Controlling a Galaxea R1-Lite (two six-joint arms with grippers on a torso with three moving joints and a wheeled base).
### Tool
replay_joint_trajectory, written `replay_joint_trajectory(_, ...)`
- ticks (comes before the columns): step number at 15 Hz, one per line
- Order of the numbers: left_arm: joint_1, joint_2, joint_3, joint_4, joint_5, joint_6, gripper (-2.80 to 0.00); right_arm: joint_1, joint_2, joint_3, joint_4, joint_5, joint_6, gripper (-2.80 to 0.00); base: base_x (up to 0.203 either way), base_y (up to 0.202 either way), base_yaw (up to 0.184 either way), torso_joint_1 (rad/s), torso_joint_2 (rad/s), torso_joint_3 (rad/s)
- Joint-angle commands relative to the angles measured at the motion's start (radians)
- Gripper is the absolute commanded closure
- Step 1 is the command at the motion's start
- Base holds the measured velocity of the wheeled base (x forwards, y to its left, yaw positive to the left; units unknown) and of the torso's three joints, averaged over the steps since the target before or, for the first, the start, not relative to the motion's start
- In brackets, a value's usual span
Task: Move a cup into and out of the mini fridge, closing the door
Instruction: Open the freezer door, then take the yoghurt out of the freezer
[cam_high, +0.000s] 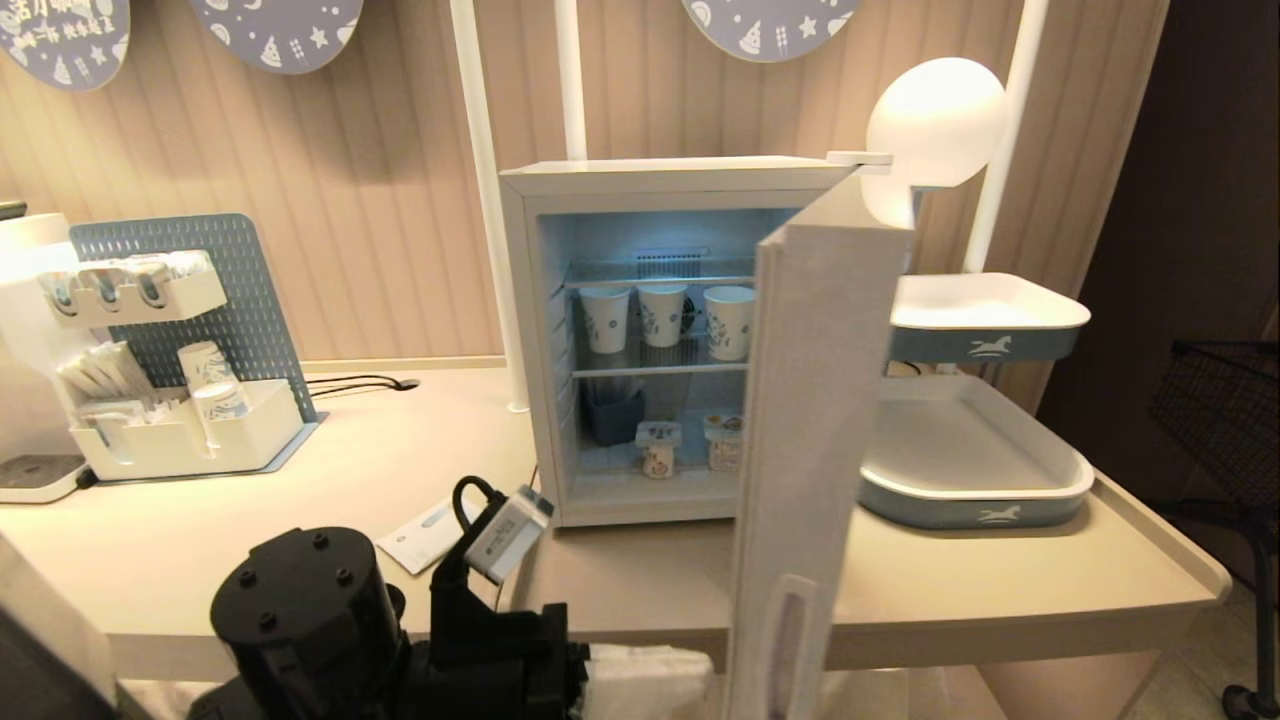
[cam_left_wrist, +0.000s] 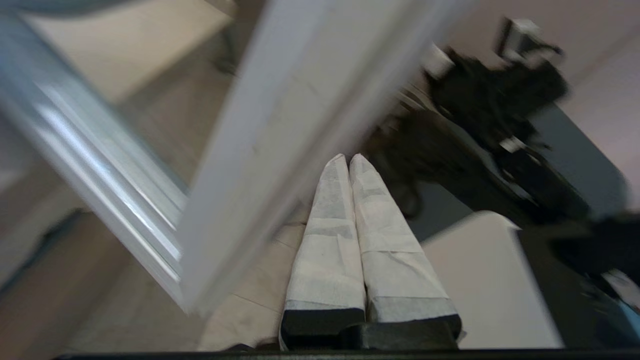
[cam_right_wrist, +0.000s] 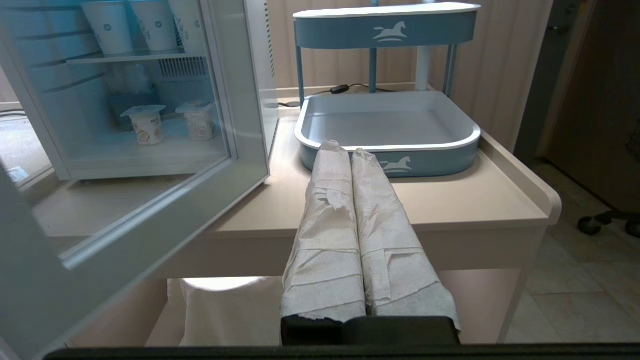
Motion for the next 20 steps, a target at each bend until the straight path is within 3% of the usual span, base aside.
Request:
replay_joint_trajectory(1,-0.091,-0.030,-0.009,0.010,-0.002,-0.008,0.00,0.000,0.001,0.035,-0.001,0.000,0.000,0.00,0.000,0.000,0.000,0.000,0.00,0.000)
replay_joint_trajectory(3,-0.125,-0.019,-0.010,0.028,0.005,-0.013,0.00,0.000,0.001,0.035,-0.001,0.000,0.000,0.00,0.000,0.000,0.000,0.000,0.00,0.000)
replay_joint_trajectory(5,-0.076,-0.029,-0.001,0.029,0.008,-0.014,0.00,0.000,0.001,0.035,-0.001,0.000,-0.001,0.00,0.000,0.000,0.000,0.000,0.00,0.000)
replay_joint_trajectory(7,0.019,-0.046,0.024,0.029,0.010,-0.014,0.00,0.000,0.001,0.035,-0.001,0.000,-0.001,0.00,0.000,0.000,0.000,0.000,0.00,0.000)
replay_joint_trajectory(9,0.164,-0.109,0.052,0.045,0.012,-0.014,0.00,0.000,0.001,0.035,-0.001,0.000,-0.001,0.00,0.000,0.000,0.000,0.000,0.00,0.000)
replay_joint_trajectory(11,0.274,-0.296,0.053,0.154,0.035,-0.012,0.00,0.000,0.001,0.035,-0.001,0.000,-0.001,0.00,0.000,0.000,0.000,0.000,0.00,0.000)
replay_joint_trajectory(12,0.323,-0.419,0.025,0.277,0.057,-0.011,0.00,0.000,0.001,0.035,-0.001,0.000,-0.001,0.00,0.000,0.000,0.000,0.000,0.00,0.000)
replay_joint_trajectory(13,0.369,-0.556,-0.036,0.475,0.086,-0.008,0.00,0.000,0.001,0.035,-0.001,0.000,-0.001,0.00,0.000,0.000,0.000,0.000,0.00,0.000)
replay_joint_trajectory(15,0.441,-0.790,-0.282,1.049,0.161,0.002,0.00,0.000,0.001,0.035,-0.001,0.000,-0.001,0.00,0.000,0.000,0.000,0.000,0.00,0.000)
replay_joint_trajectory(16,0.467,-0.886,-0.450,1.276,0.210,0.006,0.00,0.000,0.001,0.035,-0.001,0.000,-0.001,0.00,0.000,0.000,0.000,0.000,0.00,0.000)
replay_joint_trajectory(18,0.509,-1.064,-0.750,1.679,0.354,0.013,0.00,0.000,0.001,0.035,-0.001,0.000,-0.001,0.00,0.000,0.000,0.000,0.000,0.00,0.000)
replay_joint_trajectory(20,0.575,-1.217,-0.920,1.973,0.537,0.021,0.00,0.000,0.001,0.035,-0.001,0.000,0.000,0.00,0.000,0.000,0.000,0.000,0.00,0.000)
